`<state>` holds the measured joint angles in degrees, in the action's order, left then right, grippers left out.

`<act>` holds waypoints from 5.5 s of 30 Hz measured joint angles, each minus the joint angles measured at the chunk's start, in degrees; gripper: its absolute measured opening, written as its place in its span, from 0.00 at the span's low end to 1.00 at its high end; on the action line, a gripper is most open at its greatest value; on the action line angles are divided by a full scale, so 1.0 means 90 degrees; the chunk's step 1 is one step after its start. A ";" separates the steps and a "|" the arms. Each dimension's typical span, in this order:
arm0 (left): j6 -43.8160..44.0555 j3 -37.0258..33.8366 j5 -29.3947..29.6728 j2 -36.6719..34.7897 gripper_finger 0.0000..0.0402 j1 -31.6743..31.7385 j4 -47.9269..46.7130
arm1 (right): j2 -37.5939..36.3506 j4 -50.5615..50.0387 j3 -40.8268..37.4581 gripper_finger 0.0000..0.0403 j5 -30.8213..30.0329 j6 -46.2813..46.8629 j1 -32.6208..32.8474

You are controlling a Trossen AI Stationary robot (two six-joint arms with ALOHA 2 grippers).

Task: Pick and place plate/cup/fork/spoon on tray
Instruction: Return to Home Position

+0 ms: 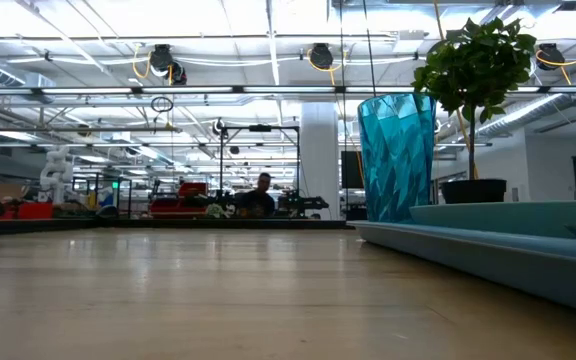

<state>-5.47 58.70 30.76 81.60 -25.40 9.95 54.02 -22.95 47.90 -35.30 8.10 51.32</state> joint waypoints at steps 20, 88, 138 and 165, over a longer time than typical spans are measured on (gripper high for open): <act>0.0107 -0.0160 -0.0841 0.0000 0.02 0.1169 -0.1123 | -0.2520 0.1737 -0.2731 0.00 0.1968 -0.0940 -0.1773; 0.0821 -0.5151 -0.2288 -0.2824 0.06 0.2170 0.2758 | -0.5807 0.2670 -0.5211 0.00 0.3665 -0.1816 -0.3913; 0.0339 -0.6106 -0.2400 -0.4455 0.06 0.1908 0.3089 | -0.5802 0.2755 -0.5223 0.00 0.3935 -0.1800 -0.5803; 0.0222 -0.6458 -0.2079 -0.7755 0.06 0.1908 0.0560 | -0.5802 0.2763 -0.5226 0.00 0.3933 -0.1810 -0.5803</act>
<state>-3.47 0.58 12.05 11.80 -8.23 14.99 1.80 1.91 0.86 0.10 -8.19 -0.91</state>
